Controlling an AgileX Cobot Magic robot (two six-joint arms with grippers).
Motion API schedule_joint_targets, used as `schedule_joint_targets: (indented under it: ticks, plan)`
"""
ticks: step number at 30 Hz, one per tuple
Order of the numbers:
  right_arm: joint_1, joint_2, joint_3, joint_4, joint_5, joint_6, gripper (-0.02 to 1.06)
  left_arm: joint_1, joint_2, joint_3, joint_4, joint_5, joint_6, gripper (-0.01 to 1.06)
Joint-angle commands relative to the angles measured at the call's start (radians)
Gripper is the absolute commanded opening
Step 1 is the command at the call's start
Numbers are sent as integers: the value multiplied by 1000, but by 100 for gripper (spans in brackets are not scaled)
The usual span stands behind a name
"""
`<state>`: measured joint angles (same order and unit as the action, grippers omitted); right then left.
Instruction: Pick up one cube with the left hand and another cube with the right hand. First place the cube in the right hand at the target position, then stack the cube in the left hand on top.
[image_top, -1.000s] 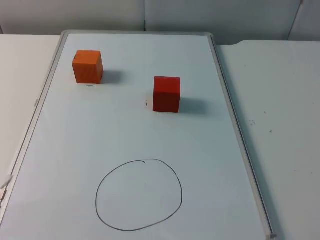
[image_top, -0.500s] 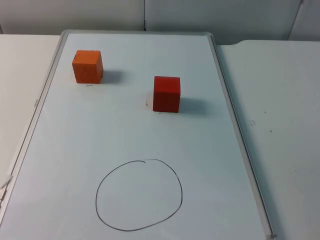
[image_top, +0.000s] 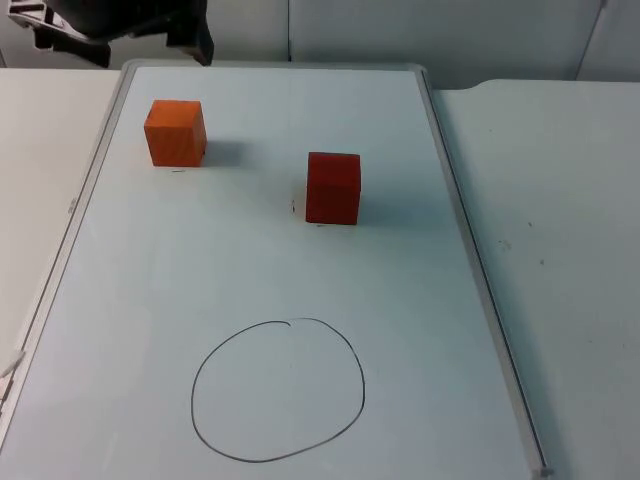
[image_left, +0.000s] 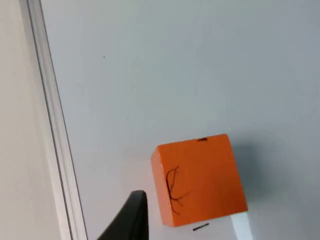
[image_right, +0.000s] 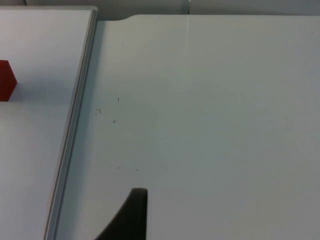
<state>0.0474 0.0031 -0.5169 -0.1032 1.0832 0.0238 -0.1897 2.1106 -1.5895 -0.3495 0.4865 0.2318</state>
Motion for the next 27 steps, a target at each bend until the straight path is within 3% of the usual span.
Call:
schedule_joint_targets:
  ticks: [1,11,27]
  plan:
    - [-7,-3,10,-3,-10,2,104,-5,27,-34,1,4,-14,104]
    - [-7,-3,10,-3,-10,2,104,-7,162,-135,26,6,-59,104]
    - [-7,-3,10,-3,-10,2,104,-17,233,-143,70,-54,-56,104]
